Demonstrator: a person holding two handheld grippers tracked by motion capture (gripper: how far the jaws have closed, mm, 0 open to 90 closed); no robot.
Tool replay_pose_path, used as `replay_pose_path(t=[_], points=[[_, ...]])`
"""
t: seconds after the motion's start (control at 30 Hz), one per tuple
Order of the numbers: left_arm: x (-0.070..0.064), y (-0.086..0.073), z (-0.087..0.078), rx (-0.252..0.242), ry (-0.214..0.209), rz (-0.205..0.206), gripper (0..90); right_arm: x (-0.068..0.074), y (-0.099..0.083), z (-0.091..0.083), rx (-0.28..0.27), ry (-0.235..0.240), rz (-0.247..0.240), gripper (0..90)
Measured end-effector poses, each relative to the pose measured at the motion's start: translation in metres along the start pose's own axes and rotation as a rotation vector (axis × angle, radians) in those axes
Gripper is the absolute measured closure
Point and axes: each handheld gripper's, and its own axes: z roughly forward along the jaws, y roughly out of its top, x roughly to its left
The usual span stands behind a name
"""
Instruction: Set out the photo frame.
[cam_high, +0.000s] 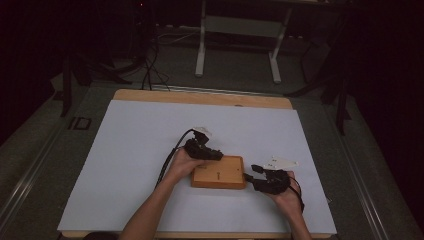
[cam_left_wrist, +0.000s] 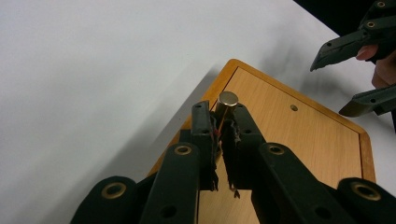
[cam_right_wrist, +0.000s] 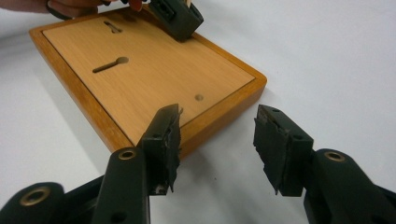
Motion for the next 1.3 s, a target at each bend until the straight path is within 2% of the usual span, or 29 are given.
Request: replay_pose_path(t=[0.2, 0.37, 0.77, 0.87, 1.07, 1.17, 1.3], points=[[0.0, 0.002, 0.0, 0.018, 0.001, 0.004, 84.0, 0.001, -0.002, -0.004, -0.002, 0.009, -0.002, 49.4], [0.003, 0.002, 0.001, 0.005, -0.006, -0.007, 84.2, 0.002, -0.001, -0.007, -0.014, 0.013, -0.009, 49.3], [0.006, 0.003, 0.001, 0.003, -0.012, -0.026, 84.6, 0.009, 0.005, -0.011, -0.055, 0.087, -0.029, 41.6], [0.007, 0.004, 0.001, 0.006, -0.013, -0.029, 84.7, 0.013, 0.006, -0.008, -0.041, 0.118, -0.048, 35.9], [0.008, 0.005, 0.002, 0.002, -0.016, -0.04, 84.7, 0.017, 0.004, 0.001, 0.008, 0.134, -0.075, 23.7], [0.009, 0.005, 0.002, 0.003, -0.017, -0.042, 84.7, 0.015, 0.001, 0.006, 0.035, 0.122, -0.082, 20.4], [0.01, 0.005, 0.002, 0.006, -0.02, -0.043, 84.8, 0.016, 0.0, 0.01, 0.04, 0.111, -0.102, 20.0]])
